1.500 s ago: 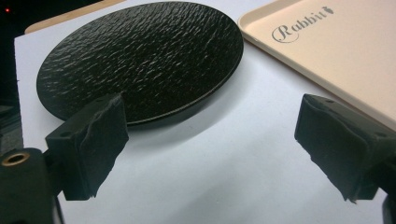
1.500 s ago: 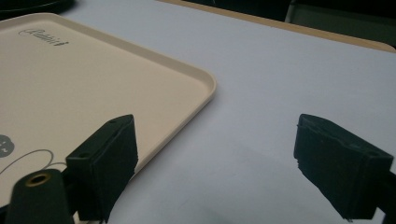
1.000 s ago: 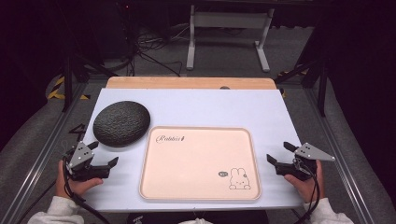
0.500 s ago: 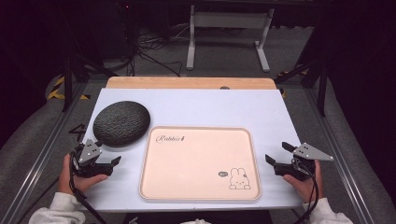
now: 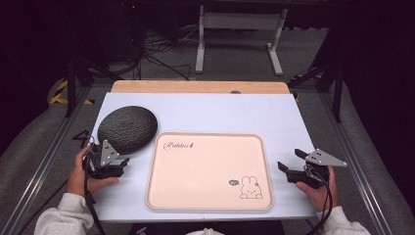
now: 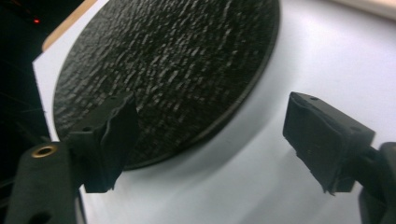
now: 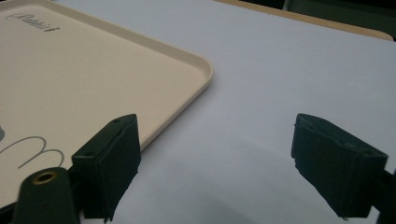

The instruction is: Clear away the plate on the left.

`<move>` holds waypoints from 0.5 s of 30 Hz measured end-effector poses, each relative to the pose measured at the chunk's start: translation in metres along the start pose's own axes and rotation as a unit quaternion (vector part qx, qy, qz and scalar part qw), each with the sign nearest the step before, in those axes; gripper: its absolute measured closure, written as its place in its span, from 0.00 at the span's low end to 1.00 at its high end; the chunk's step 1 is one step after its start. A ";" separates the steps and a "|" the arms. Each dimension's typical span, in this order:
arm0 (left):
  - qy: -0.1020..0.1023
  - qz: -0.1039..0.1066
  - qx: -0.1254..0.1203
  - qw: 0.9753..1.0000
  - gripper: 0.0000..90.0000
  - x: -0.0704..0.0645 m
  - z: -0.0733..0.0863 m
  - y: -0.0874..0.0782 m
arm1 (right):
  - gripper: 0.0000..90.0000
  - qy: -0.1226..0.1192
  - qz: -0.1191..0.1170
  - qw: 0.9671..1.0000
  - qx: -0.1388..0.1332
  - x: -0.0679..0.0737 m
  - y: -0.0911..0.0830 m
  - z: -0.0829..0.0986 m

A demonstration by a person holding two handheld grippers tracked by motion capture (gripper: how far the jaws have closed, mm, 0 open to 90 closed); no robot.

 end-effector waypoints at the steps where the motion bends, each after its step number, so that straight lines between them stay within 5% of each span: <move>1: 0.007 -0.007 0.005 1.000 0.22 0.001 -0.001 0.002 | 0.18 -0.001 0.000 1.000 0.003 0.000 0.000 0.000; 5: 0.045 -0.037 0.029 0.998 0.24 0.005 -0.005 0.010 | 0.18 -0.001 -0.002 1.000 0.005 0.001 0.001 0.001; 11: 0.098 -0.069 0.051 0.991 0.27 0.000 -0.011 0.017 | 0.18 -0.007 -0.004 1.000 0.010 0.002 0.003 0.002; 15: 0.160 -0.108 0.073 0.979 0.30 -0.003 -0.017 0.022 | 0.19 -0.010 -0.003 1.000 0.013 0.002 0.003 0.002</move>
Point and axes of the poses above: each handheld gripper's, and its own axes: y roughly forward along the jaws, z roughly out of its underside, x roughly to its left, the point moved 7 cm from there along y, roughly forward along the jaws, and after that the axes turned 2 degrees about y, right-handed, at the moved point
